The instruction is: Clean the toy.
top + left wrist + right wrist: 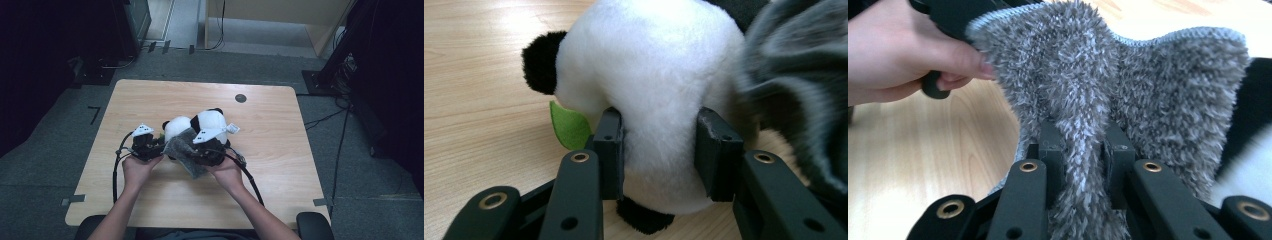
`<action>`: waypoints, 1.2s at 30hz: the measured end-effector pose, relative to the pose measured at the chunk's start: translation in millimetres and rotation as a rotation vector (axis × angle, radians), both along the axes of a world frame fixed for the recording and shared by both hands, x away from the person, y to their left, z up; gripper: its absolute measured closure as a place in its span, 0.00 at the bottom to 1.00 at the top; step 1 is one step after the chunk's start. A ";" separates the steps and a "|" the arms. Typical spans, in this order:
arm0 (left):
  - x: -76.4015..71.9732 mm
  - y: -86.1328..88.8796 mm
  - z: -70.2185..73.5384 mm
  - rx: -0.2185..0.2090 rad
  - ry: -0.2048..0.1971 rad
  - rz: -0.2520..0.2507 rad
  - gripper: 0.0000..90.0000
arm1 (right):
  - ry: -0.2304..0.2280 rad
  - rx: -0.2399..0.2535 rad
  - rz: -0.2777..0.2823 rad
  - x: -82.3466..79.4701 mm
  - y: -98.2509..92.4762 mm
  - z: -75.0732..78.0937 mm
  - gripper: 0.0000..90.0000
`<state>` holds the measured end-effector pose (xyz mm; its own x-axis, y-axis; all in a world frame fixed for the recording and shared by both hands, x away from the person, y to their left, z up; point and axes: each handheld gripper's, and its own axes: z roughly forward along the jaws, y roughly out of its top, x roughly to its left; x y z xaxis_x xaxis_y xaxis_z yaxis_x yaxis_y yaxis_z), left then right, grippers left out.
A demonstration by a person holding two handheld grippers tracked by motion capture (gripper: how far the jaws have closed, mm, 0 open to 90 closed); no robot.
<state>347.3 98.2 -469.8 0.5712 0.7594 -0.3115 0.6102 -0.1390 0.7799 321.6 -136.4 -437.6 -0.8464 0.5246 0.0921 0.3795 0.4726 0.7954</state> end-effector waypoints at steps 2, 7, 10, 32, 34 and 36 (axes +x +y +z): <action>0.0 0.0 0.0 0.001 0.001 0.001 0.67 | -0.004 -0.011 0.000 5.0 7.8 -4.4 0.85; 0.1 0.2 -0.2 0.006 0.003 0.004 0.68 | 0.013 -0.009 0.003 13.3 14.2 -14.4 0.85; 0.0 -0.2 -0.2 0.006 0.000 0.003 0.68 | 0.003 -0.009 0.004 13.6 11.0 -14.8 0.85; 0.9 -2.0 -1.5 0.040 -0.021 -0.016 0.69 | -0.044 -0.055 -0.096 -0.5 -62.4 0.6 0.85; 1.3 -2.0 -1.4 0.040 -0.020 -0.017 0.69 | -0.052 -0.063 -0.110 -3.8 -71.3 1.9 0.85; 1.1 -2.0 -1.4 0.041 -0.019 -0.017 0.69 | -0.053 -0.062 -0.126 -5.4 -80.6 2.5 0.85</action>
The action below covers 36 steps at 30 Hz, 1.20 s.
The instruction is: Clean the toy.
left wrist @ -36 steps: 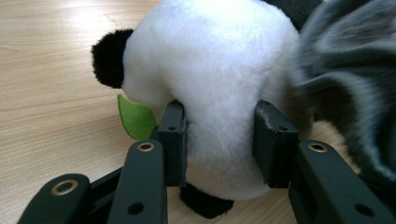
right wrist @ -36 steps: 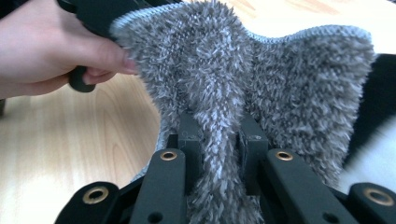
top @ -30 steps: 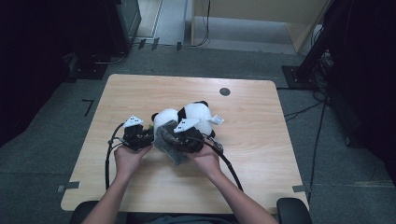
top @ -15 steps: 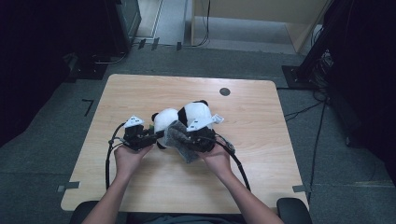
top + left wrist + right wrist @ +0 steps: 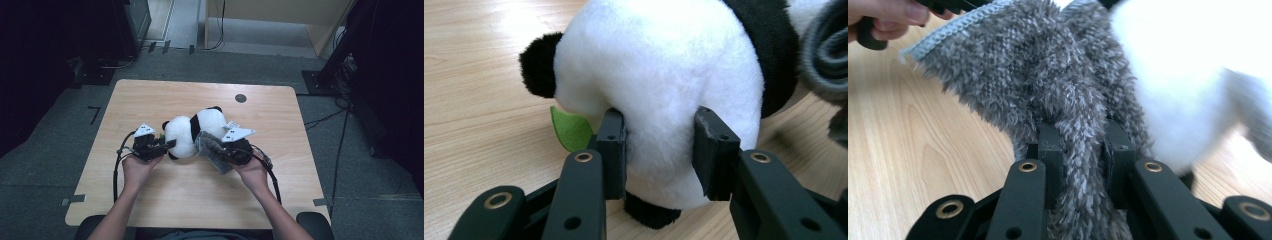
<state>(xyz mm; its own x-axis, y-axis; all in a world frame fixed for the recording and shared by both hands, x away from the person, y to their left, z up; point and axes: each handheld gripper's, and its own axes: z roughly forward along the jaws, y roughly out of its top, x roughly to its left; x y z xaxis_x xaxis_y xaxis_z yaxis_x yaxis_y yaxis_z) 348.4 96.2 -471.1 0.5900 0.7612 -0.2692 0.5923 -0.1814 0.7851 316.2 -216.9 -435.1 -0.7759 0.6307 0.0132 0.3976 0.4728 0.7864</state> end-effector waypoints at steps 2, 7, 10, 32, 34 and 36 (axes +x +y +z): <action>0.2 0.2 -0.2 -0.002 0.000 -0.001 0.69 | -0.001 -0.001 -0.021 -0.6 -9.2 1.0 0.85; 0.4 0.7 -0.7 -0.005 0.000 -0.003 0.69 | 0.001 0.007 -0.077 -0.5 -31.4 3.0 0.85; 0.5 1.0 -0.9 -0.005 0.000 -0.002 0.69 | 0.004 0.014 -0.107 2.0 -43.5 3.2 0.85; 1.8 4.6 -3.5 -0.029 0.002 0.000 0.68 | 0.074 0.020 -0.216 33.5 -67.9 -22.0 0.84; 1.8 4.7 -3.6 -0.031 0.002 0.000 0.68 | 0.091 0.022 -0.218 36.7 -68.0 -26.8 0.85; 1.6 4.5 -3.6 -0.028 0.000 0.000 0.68 | 0.117 0.003 -0.222 39.0 -66.3 -32.5 0.85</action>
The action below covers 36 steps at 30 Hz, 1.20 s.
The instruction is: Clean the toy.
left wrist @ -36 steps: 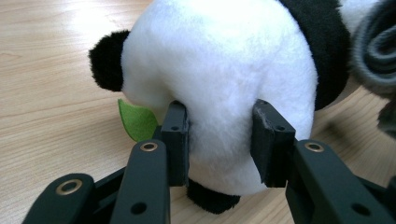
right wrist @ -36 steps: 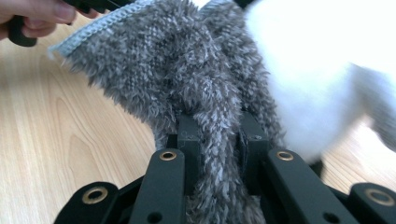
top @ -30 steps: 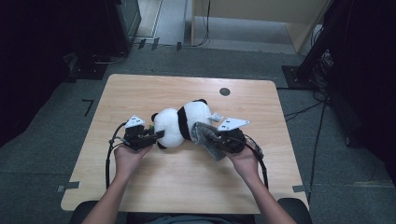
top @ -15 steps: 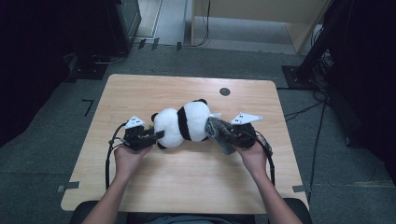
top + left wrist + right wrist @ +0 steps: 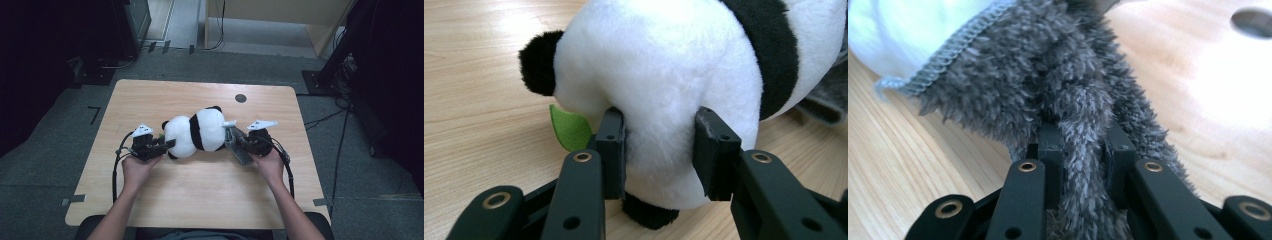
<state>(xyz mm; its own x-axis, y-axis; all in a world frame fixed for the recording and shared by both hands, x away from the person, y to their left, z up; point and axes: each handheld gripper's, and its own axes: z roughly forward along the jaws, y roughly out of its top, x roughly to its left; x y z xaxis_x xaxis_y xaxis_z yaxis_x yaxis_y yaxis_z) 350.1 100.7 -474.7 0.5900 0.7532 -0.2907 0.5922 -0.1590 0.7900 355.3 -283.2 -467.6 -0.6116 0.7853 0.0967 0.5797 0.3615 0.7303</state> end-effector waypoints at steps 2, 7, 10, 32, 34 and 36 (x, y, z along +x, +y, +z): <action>-0.1 0.1 0.0 0.001 -0.001 0.000 0.68 | 0.015 -0.014 -0.001 1.3 1.2 -4.2 0.85; -0.3 0.2 0.3 -0.006 0.004 0.001 0.68 | -0.004 0.005 -0.010 -0.8 -3.5 2.6 0.85; -1.1 -0.7 1.3 0.004 0.000 0.002 0.69 | -0.028 0.036 -0.015 -5.3 -7.3 11.1 0.85; -0.4 -1.0 3.7 -0.002 0.011 0.007 0.70 | -0.146 0.117 0.200 -43.3 48.6 55.4 0.86; -0.6 -0.7 3.9 -0.002 0.011 0.010 0.70 | -0.140 0.112 0.226 -43.3 59.1 52.1 0.86; -0.3 0.2 4.2 -0.007 0.014 0.015 0.70 | -0.128 0.115 0.247 -43.6 69.6 48.6 0.86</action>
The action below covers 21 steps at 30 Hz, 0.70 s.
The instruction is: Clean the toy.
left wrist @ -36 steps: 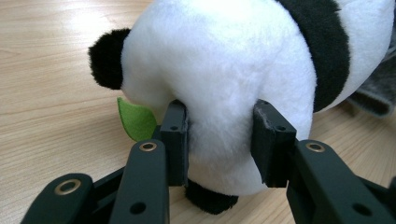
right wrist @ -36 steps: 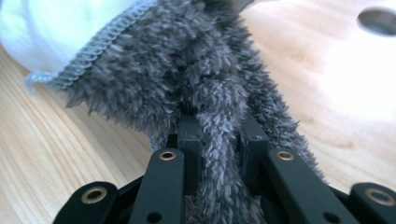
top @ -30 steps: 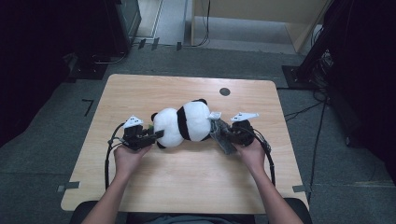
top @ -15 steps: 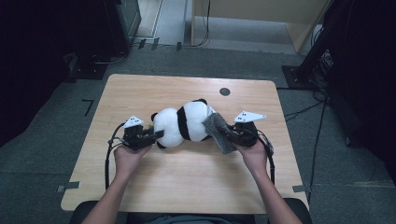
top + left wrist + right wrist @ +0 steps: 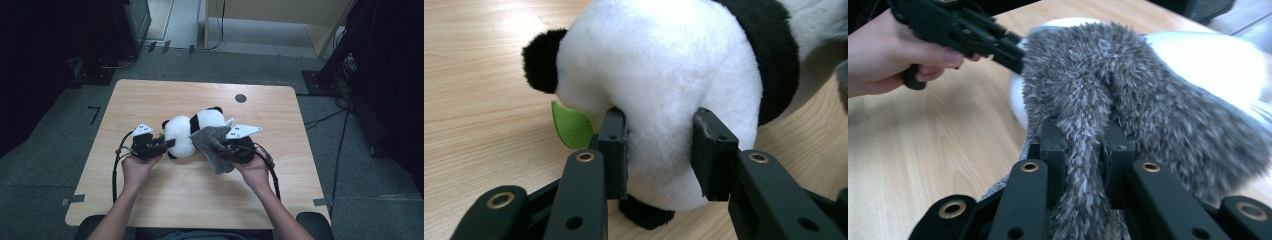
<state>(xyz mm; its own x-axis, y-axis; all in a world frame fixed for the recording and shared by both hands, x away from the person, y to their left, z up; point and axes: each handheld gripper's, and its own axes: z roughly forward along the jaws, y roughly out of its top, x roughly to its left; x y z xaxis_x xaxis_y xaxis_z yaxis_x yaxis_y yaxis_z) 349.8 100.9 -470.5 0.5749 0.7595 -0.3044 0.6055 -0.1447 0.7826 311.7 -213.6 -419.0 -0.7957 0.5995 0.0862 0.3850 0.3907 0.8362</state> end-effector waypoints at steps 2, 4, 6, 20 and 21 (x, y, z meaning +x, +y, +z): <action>0.4 0.6 0.5 -0.022 0.009 0.001 0.71 | 0.009 0.006 0.036 -0.6 7.9 -2.2 0.86; 0.2 -0.2 1.0 -0.021 0.004 0.001 0.71 | 0.014 0.004 0.065 -2.0 18.6 -4.6 0.86; 0.1 -0.3 1.4 -0.020 0.004 0.001 0.71 | 0.022 -0.014 0.099 -3.2 32.6 -9.1 0.86; -1.1 -0.1 1.8 -0.016 0.012 -0.001 0.71 | 0.079 -0.066 0.164 15.5 80.8 -49.8 0.86; -0.8 0.4 1.5 -0.019 0.014 -0.002 0.71 | 0.080 -0.067 0.162 16.3 78.2 -50.6 0.86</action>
<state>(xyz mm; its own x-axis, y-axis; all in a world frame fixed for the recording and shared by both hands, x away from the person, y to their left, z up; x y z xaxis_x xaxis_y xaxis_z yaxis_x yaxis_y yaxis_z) 349.0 101.3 -469.0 0.5718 0.7526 -0.3267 0.6165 -0.1314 0.7763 328.0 -135.4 -469.6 -0.8745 0.4706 0.1174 0.3767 0.5065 0.7756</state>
